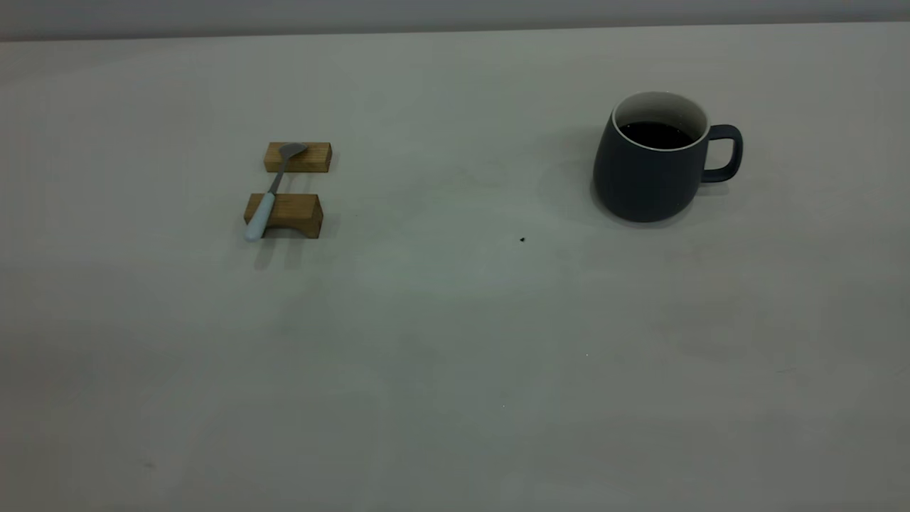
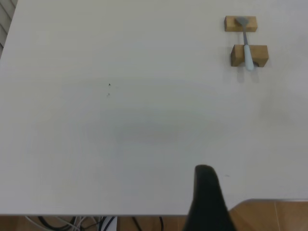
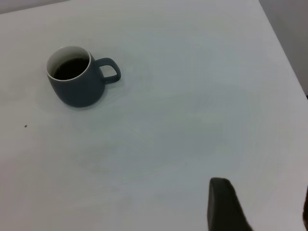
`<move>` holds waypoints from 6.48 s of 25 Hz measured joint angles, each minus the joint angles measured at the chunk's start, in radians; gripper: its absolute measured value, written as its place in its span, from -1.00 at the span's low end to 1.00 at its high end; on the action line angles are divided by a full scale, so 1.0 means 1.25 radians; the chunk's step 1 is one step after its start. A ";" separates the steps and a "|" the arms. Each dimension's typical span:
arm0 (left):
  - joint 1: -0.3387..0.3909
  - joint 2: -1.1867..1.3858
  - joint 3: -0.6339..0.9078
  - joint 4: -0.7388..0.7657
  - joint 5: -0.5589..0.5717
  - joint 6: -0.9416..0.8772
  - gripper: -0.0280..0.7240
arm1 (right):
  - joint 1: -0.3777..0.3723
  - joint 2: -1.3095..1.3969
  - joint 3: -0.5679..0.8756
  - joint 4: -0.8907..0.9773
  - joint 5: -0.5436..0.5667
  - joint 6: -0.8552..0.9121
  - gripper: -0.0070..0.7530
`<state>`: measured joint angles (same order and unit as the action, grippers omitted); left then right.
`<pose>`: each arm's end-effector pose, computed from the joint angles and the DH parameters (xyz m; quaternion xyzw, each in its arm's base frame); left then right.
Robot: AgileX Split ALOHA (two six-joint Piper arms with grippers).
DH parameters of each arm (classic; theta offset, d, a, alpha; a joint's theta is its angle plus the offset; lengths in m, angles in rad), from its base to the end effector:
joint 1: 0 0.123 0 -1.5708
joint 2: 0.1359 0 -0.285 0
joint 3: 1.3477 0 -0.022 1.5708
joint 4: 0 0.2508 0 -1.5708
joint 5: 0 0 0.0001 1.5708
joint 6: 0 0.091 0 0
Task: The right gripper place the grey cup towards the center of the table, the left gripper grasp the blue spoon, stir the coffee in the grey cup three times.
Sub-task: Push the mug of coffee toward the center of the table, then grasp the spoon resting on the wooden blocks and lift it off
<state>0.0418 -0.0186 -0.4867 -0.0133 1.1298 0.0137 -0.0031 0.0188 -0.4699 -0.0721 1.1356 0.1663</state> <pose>-0.0091 -0.0015 0.2680 -0.0117 0.8693 0.0071 0.4940 -0.0025 -0.0059 0.2633 0.0766 0.8800 0.0022 0.4688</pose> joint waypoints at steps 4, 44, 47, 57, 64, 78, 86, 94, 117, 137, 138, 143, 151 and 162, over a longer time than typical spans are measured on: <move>0.000 0.000 0.000 0.000 0.000 0.000 0.63 | 0.000 0.000 0.000 0.000 0.000 0.000 0.15; 0.000 0.000 0.000 0.000 0.000 0.000 0.63 | 0.000 0.003 0.000 0.004 0.000 0.001 0.15; 0.000 0.000 0.000 0.000 0.000 0.000 0.63 | 0.000 0.058 -0.010 0.033 -0.024 -0.017 0.15; 0.000 0.000 0.000 0.000 0.000 0.000 0.63 | 0.000 0.519 -0.068 0.083 -0.326 -0.305 0.57; 0.000 0.000 0.000 0.000 0.000 0.000 0.63 | 0.000 0.875 -0.195 0.139 -0.444 -0.520 0.60; 0.000 0.000 0.000 0.000 0.000 0.000 0.63 | 0.000 1.488 -0.492 0.463 -0.511 -1.371 0.54; 0.000 0.000 0.000 0.000 0.000 0.000 0.63 | -0.011 1.708 -0.622 0.616 -0.502 -1.801 0.51; 0.000 0.000 0.000 0.000 0.000 0.000 0.63 | -0.035 1.822 -0.711 0.653 -0.489 -1.835 0.40; 0.000 0.000 0.000 0.000 0.000 0.000 0.63 | 0.104 1.970 -0.821 0.793 -0.483 -1.836 0.39; 0.000 0.000 0.000 0.000 0.000 0.000 0.63 | 0.237 1.968 -0.823 0.894 -0.547 -1.823 0.39; 0.000 0.000 0.000 0.000 0.000 0.000 0.63 | 0.232 1.963 -0.821 0.895 -0.535 -1.808 0.39; 0.000 0.000 0.000 0.000 0.000 0.000 0.63 | 0.178 1.902 -0.788 0.894 -0.497 -1.763 0.39; 0.000 0.000 0.000 0.000 0.000 0.000 0.63 | 0.070 1.685 -0.641 0.894 -0.403 -1.488 0.39; 0.000 0.000 0.000 0.000 0.000 0.000 0.63 | -0.043 1.151 -0.344 0.727 -0.287 -0.749 0.39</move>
<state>0.0418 -0.0186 -0.4867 -0.0133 1.1301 0.0137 -0.0565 1.4576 -0.9005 0.8371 0.7774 -0.7694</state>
